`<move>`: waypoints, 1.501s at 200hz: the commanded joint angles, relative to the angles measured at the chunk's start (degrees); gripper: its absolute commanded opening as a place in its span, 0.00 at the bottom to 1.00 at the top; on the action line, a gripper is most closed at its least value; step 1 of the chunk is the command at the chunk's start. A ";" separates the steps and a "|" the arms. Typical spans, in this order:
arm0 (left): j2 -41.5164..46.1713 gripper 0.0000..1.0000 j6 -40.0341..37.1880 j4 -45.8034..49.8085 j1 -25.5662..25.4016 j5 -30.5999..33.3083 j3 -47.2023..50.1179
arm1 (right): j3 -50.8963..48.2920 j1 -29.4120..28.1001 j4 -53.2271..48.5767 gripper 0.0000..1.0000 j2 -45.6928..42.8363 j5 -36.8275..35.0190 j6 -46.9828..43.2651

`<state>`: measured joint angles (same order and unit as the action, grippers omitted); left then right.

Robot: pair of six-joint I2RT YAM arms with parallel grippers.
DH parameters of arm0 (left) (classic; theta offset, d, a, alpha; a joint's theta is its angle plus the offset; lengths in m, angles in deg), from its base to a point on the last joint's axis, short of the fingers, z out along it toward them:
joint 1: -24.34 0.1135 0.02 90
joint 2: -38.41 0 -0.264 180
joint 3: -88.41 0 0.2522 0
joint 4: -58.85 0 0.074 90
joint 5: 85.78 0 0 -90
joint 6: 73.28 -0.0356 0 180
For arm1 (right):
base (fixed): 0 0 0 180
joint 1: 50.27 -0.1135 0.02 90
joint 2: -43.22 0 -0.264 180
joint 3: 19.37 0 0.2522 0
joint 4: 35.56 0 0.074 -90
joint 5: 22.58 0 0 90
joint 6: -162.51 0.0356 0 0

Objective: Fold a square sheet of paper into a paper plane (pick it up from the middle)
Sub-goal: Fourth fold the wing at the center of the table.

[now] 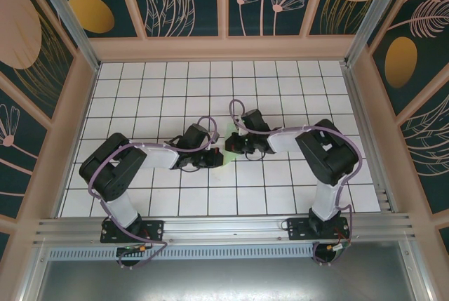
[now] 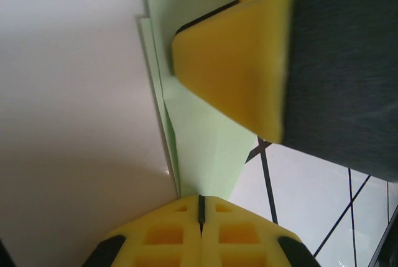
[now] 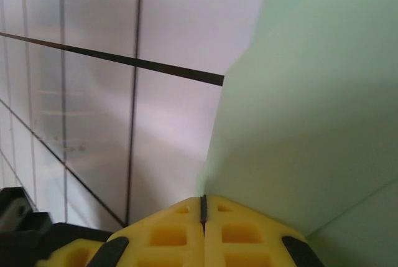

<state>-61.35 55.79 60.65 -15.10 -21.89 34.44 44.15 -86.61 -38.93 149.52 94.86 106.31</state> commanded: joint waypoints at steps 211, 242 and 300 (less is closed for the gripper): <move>-4.23 0.00 -1.54 10.03 -0.34 0.36 3.95 | 5.72 20.96 0.60 0.00 8.23 -3.53 -1.82; -4.12 0.00 -1.50 10.03 -0.29 0.27 3.91 | 7.54 21.42 -0.66 0.00 7.79 -3.92 -1.55; -3.93 0.00 -1.46 9.97 -0.37 0.71 3.59 | 5.88 20.26 1.45 0.00 2.61 -0.39 -2.00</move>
<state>-61.72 55.77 58.94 -14.99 -22.70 35.01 51.89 -65.30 -39.06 155.36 95.47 105.81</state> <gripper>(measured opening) 0.061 0.065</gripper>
